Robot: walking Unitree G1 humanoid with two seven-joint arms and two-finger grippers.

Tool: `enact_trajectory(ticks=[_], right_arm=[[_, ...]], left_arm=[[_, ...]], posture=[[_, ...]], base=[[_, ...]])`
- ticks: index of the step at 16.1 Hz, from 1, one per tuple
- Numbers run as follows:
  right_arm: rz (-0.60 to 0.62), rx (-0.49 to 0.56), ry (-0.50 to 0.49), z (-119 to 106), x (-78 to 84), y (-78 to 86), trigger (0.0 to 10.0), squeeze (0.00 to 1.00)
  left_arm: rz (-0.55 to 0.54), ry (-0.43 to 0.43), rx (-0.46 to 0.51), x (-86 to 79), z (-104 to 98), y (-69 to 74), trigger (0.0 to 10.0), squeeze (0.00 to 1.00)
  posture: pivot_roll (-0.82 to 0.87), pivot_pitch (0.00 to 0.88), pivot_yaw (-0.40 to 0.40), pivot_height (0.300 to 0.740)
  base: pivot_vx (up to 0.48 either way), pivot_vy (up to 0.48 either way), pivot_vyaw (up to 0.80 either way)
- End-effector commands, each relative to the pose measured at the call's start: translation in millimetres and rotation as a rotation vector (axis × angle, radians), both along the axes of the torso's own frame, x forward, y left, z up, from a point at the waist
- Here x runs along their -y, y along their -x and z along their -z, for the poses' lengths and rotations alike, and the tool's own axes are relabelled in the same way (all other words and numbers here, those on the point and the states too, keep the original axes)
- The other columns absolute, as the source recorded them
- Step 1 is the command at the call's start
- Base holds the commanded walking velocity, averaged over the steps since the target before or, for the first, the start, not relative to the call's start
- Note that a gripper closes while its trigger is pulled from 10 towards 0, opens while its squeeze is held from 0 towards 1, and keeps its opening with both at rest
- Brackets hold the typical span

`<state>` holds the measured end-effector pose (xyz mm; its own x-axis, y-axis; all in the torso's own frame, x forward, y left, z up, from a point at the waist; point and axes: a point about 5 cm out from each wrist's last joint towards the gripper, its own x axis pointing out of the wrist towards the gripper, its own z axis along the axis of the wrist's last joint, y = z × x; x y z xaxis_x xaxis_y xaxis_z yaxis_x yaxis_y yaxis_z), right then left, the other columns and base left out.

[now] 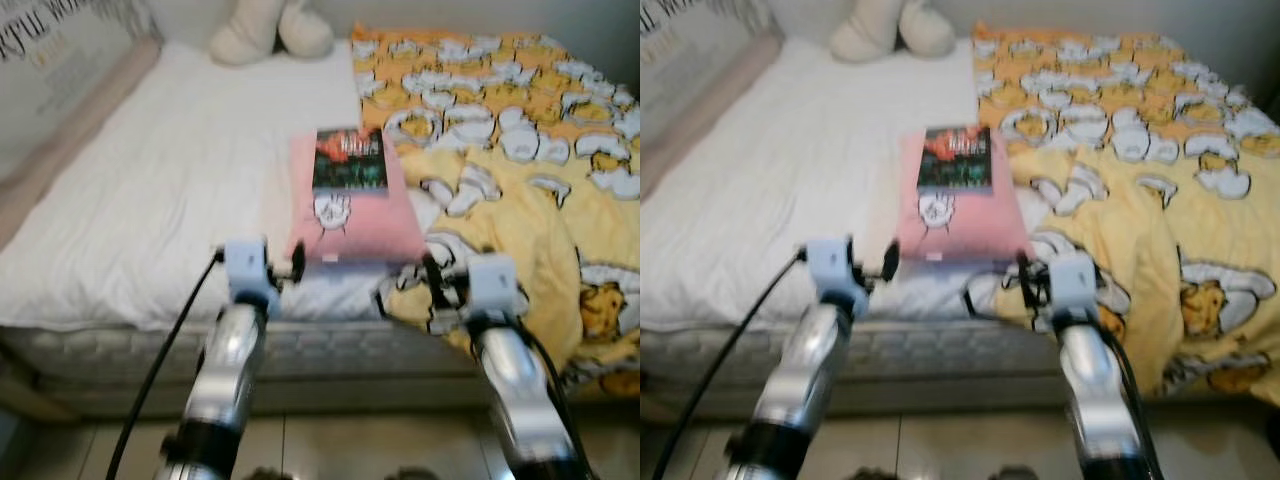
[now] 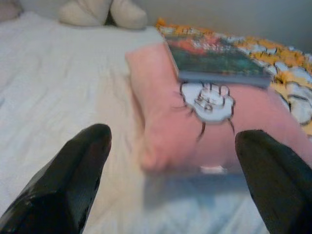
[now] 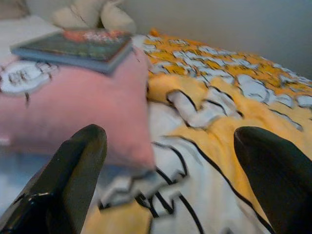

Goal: Clean up the room

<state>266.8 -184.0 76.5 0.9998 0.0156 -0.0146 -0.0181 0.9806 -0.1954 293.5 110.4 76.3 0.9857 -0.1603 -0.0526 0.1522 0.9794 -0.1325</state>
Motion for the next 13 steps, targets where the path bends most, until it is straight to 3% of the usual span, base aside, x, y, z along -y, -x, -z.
enact_trajectory(ticks=[1, 3, 5, 8, 11, 13], right_arm=[[0.019, 0.059, 0.001, -11, 5.0, 2.5, 10.0, 0.0], [0.019, 0.062, 0.01, -8, 4.1, 17.3, 10.0, 0.0], [0.038, 0.033, -0.001, -3, 4.6, 18.9, 10.0, 0.0], [0.027, 0.045, -0.03, -7, -6.5, 7.5, 10.0, 0.0], [0.026, 0.055, -0.026, -8, -9.0, 3.2, 10.0, 0.0], [0.019, 0.055, -0.03, -9, -11.7, 2.1, 10.0, 0.0]], left_arm=[[0.02, -0.019, 0.072, -3.8, -9, 5.0, 10.0, 0.0], [0.063, -0.096, 0.098, -15.3, -4, 21.3, 10.0, 0.0], [0.047, -0.062, 0.109, -16.5, -13, 10.7, 10.0, 0.0], [0.067, -0.031, 0.148, 0.5, -28, -3.2, 10.0, 0.0], [0.048, -0.013, 0.1, 0.3, -20, -8.6, 10.0, 0.0], [0.089, -0.007, 0.11, 11.5, -22, -7.1, 10.0, 0.0]], posture=[[-0.24, 0.0, 0.048, 0.736], [-0.22, 0.0, 0.037, 0.736], [-0.21, 0.0, 0.032, 0.736], [-0.21, 0.0, 0.047, 0.736], [-0.22, 0.0, 0.056, 0.736], [-0.23, 0.0, 0.058, 0.736]], base=[[0.0, 0.0, 0.0], [0.0, 0.0, 0.0], [0.216, 0.0, 0.0], [0.431, 0.0, 0.0], [0.429, 0.0, 0.0], [0.426, 0.0, 0.0]])
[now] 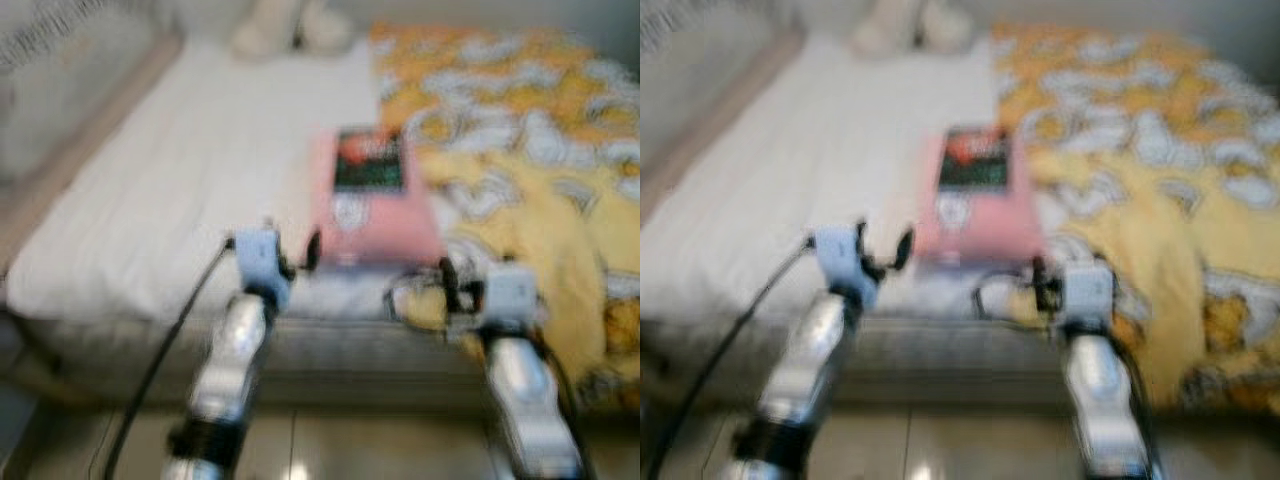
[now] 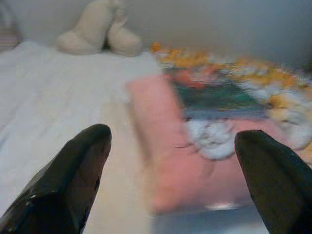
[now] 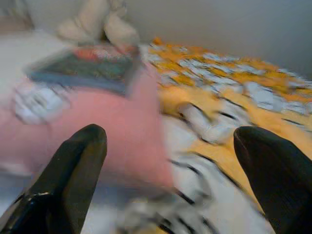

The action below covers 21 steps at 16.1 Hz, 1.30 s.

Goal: Clean up the room

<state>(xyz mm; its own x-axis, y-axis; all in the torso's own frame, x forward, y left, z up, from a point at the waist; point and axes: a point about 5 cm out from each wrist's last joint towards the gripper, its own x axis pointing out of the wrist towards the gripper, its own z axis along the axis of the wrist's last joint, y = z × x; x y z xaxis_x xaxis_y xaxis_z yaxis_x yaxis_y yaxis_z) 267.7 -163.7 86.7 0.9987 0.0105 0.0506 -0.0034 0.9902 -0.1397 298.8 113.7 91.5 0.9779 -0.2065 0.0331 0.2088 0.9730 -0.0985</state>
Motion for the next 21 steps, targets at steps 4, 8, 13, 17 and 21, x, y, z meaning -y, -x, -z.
enact_trajectory(ticks=[4, 8, 13, 17, 21], right_arm=[[0.013, 0.017, 0.037, -5, 7.6, -3.1, 10.0, 0.0], [0.126, 0.173, 0.054, -50, 28.1, -25.9, 10.0, 0.0], [0.156, 0.187, -0.026, -69, 39.0, -46.9, 10.0, 0.0], [0.174, 0.128, -0.197, -69, 43.9, -64.3, 10.0, 0.0], [0.265, 0.08, -0.363, -66, 66.4, -81.2, 10.0, 0.0]], left_arm=[[0.061, 0.023, 0.027, 21.8, -11, -4.8, 10.0, 0.0], [0.086, 0.059, 0.123, 31.8, -41, -15.6, 10.0, 0.0], [0.06, 0.057, 0.019, 32.2, -50, -54.3, 10.0, 0.0], [0.058, 0.08, -0.141, 24.3, -44, -76.0, 10.0, 0.0], [0.097, 0.171, -0.193, 18.8, -52, -90.5, 10.0, 0.0]], posture=[[-0.23, 0.0, 0.052, 0.736], [-0.23, 0.0, 0.06, 0.736], [-0.24, 0.0, 0.071, 0.736], [-0.24, 0.0, 0.089, 0.736], [-0.24, 0.026, 0.122, 0.736]], base=[[0.425, 0.0, 0.0], [0.431, 0.0, 0.0], [0.0, 0.0, 0.0], [0.0, 0.0, 0.0], [0.0, 0.0, 0.0]])
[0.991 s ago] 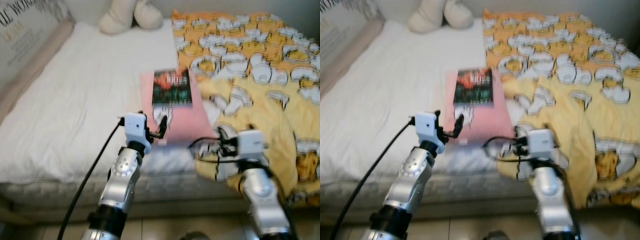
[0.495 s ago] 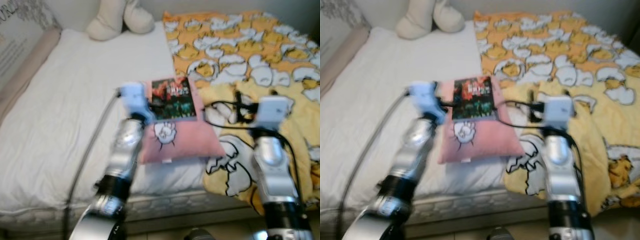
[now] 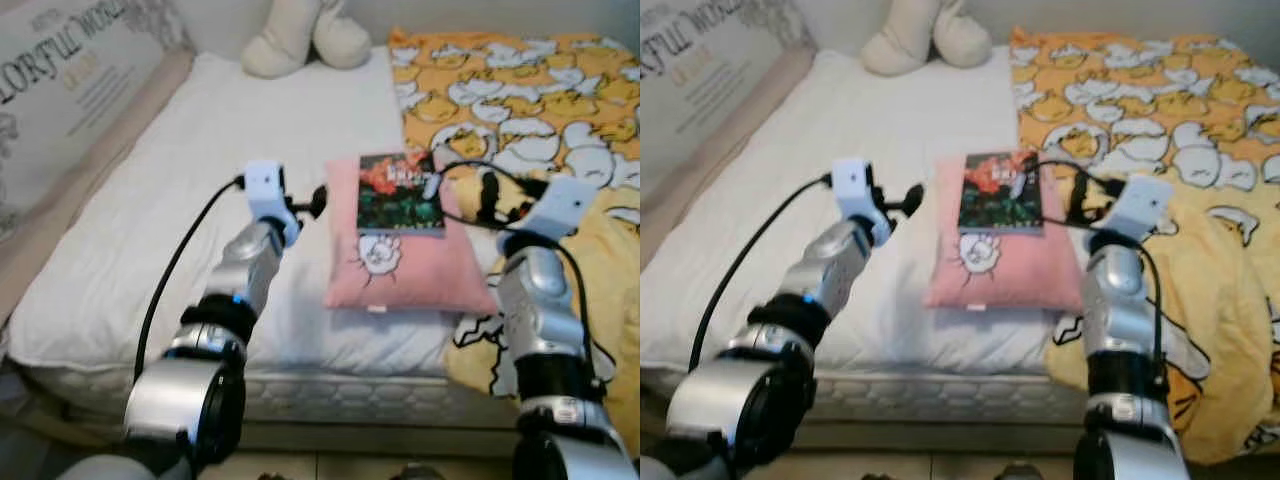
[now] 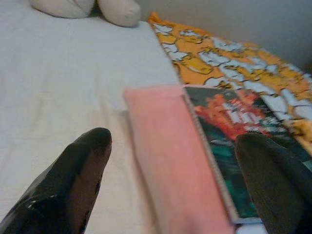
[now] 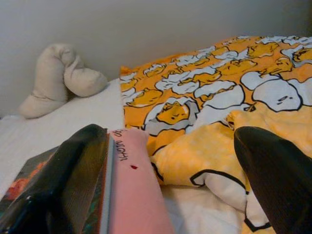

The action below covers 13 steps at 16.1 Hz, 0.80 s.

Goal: Clean up the room

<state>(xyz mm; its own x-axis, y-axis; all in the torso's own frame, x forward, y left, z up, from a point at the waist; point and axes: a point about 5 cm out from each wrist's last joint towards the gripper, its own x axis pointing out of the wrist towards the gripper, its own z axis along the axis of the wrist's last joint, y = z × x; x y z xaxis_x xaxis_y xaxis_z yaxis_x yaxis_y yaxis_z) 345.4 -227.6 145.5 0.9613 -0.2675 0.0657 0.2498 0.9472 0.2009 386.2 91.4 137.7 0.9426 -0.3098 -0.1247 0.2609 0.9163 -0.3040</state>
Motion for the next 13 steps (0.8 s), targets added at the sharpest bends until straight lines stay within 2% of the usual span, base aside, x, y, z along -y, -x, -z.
enact_trajectory(ticks=[1, 2, 3, 4, 5, 6, 7, 8, 9, 10, 11, 12, 13], right_arm=[[0.023, 0.021, -0.009, -9, 8.2, -4.1, 10.0, 0.0], [0.024, 0.03, 0.024, -11, 9.7, -3.0, 10.0, 0.0], [0.034, 0.051, 0.139, -17, 10.3, 2.3, 10.0, 0.0], [0.053, 0.071, 0.244, -18, 8.5, 16.2, 10.0, 0.0], [0.065, 0.074, 0.31, -14, 5.1, 34.1, 10.0, 0.0], [-0.008, 0.014, 0.451, 9, -13.3, 83.5, 10.0, 0.0], [-0.024, -0.002, 0.471, 12, -17.1, 93.6, 10.0, 0.0], [-0.082, -0.041, 0.503, 24, -23.7, 115.1, 10.0, 0.0], [-0.115, -0.079, 0.507, 35, -25.4, 126.3, 10.0, 0.0], [-0.121, -0.092, 0.505, 39, -25.4, 129.4, 10.0, 0.0], [-0.133, -0.114, 0.522, 47, -24.9, 130.2, 10.0, 0.0], [-0.132, -0.161, 0.518, 58, -23.7, 125.8, 10.0, 0.0], [-0.125, -0.171, 0.515, 58, -24.6, 122.5, 10.0, 0.0]], left_arm=[[0.002, 0.025, 0.019, -3.6, -9, -5.0, 10.0, 0.0], [-0.002, 0.01, 0.029, -5.4, -11, -6.1, 10.0, 0.0], [-0.023, -0.067, 0.091, -11.2, -16, -7.0, 10.0, 0.0], [-0.043, -0.205, 0.231, -18.6, -23, -2.7, 10.0, 0.0], [-0.031, -0.22, 0.325, -20.3, -23, 8.3, 10.0, 0.0], [-0.061, -0.19, 0.344, -32.1, 2, 53.0, 10.0, 0.0], [-0.079, -0.192, 0.34, -35.4, 7, 63.1, 10.0, 0.0], [-0.127, -0.187, 0.25, -41.3, 33, 85.2, 10.0, 0.0], [-0.138, -0.204, 0.209, -42.7, 49, 99.6, 10.0, 0.0], [-0.138, -0.218, 0.2, -42.8, 54, 104.5, 10.0, 0.0], [-0.133, -0.186, 0.167, -39.1, 62, 108.8, 10.0, 0.0], [-0.106, -0.172, 0.16, -31.1, 63, 106.8, 10.0, 0.0], [-0.094, -0.166, 0.162, -27.5, 58, 103.3, 10.0, 0.0]], posture=[[-0.24, 0.037, 0.125, 0.736], [-0.24, 0.043, 0.127, 0.736], [-0.25, 0.045, 0.13, 0.736], [-0.26, 0.04, 0.124, 0.736], [-0.26, 0.03, 0.116, 0.736], [-0.25, 0.008, 0.098, 0.736], [-0.25, 0.008, 0.098, 0.736], [-0.24, 0.0, 0.063, 0.736], [-0.24, 0.0, 0.044, 0.736], [-0.24, 0.0, 0.041, 0.736], [-0.24, 0.0, 0.035, 0.736], [-0.23, 0.0, 0.04, 0.736], [-0.24, 0.0, 0.042, 0.736]], base=[[0.0, 0.0, 0.0], [0.0, 0.0, 0.0], [0.0, 0.0, 0.0], [0.0, 0.0, 0.0], [0.0, 0.0, 0.0], [0.0, 0.0, 0.0], [0.0, 0.0, 0.0], [0.0, 0.0, 0.0], [0.0, 0.0, 0.0], [0.0, 0.0, 0.0], [0.0, -0.48, 0.0], [0.0, -0.48, 0.0], [0.0, -0.48, 0.0]])
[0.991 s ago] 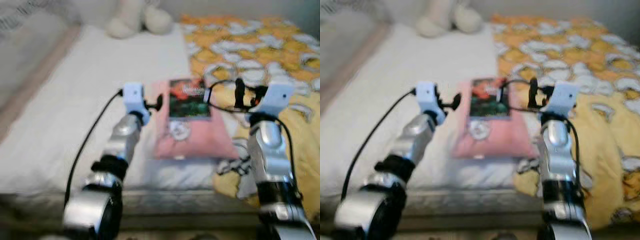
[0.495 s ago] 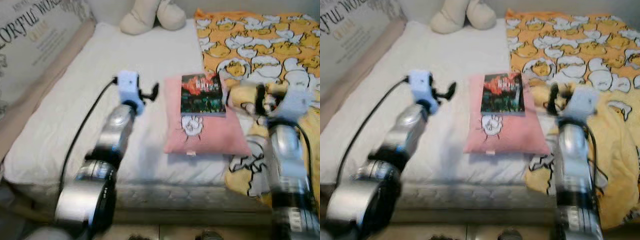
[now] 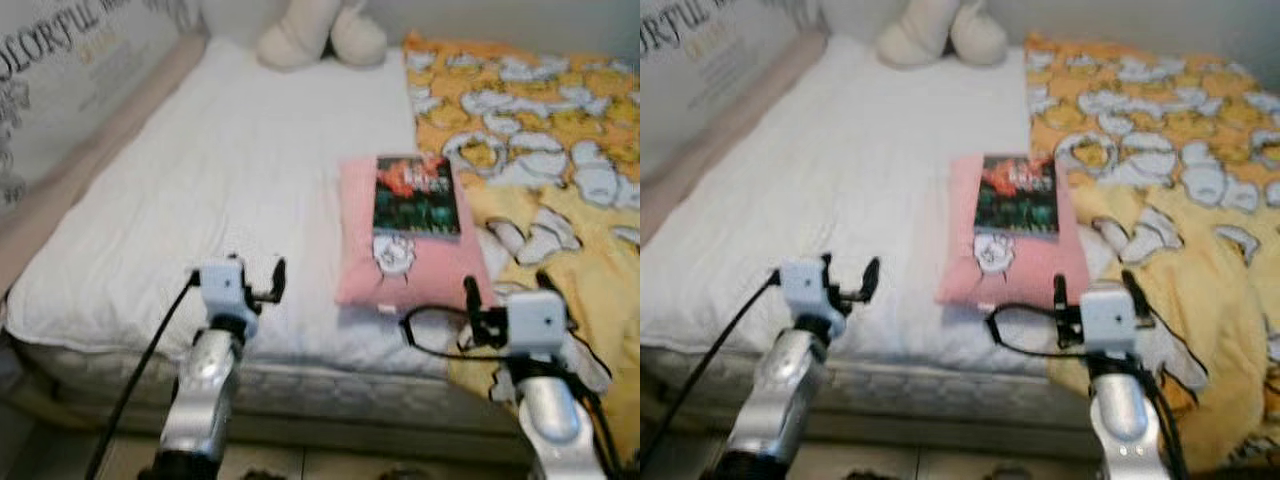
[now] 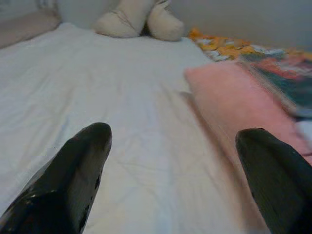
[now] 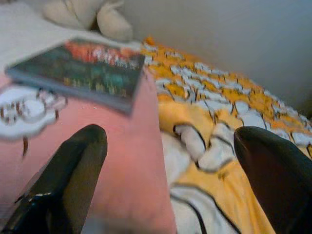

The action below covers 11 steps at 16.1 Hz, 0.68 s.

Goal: Clean up the room

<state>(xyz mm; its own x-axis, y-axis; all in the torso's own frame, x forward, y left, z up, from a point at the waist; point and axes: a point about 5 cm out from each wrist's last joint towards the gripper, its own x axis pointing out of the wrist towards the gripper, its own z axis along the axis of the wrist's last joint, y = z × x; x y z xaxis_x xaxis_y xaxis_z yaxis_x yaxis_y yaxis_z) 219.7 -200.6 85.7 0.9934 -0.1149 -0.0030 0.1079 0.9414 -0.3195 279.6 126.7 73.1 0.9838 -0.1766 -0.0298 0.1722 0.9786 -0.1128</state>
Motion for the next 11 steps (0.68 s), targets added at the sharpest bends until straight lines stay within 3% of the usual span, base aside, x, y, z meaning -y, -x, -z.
enact_trajectory(ticks=[1, 8, 11], right_arm=[[0.005, 0.008, 0.009, -4, -0.3, -8.2, 10.0, 0.0], [0.002, 0.087, 0.001, -15, -12.3, -35.7, 10.0, 0.0], [0.023, 0.092, 0.002, -16, -8.9, -35.6, 10.0, 0.0]], left_arm=[[0.038, 0.004, 0.028, 9.5, -11, -7.8, 10.0, 0.0], [0.183, 0.01, 0.056, 33.1, -24, -27.5, 10.0, 0.0], [0.168, 0.047, 0.026, 33.4, -21, -29.4, 10.0, 0.0]], posture=[[-0.24, 0.0, 0.049, 0.736], [-0.28, 0.0, 0.102, 0.736], [-0.29, 0.0, 0.11, 0.736]], base=[[0.0, -0.48, 0.0], [0.0, -0.476, 0.0], [0.0, -0.156, -0.75]])
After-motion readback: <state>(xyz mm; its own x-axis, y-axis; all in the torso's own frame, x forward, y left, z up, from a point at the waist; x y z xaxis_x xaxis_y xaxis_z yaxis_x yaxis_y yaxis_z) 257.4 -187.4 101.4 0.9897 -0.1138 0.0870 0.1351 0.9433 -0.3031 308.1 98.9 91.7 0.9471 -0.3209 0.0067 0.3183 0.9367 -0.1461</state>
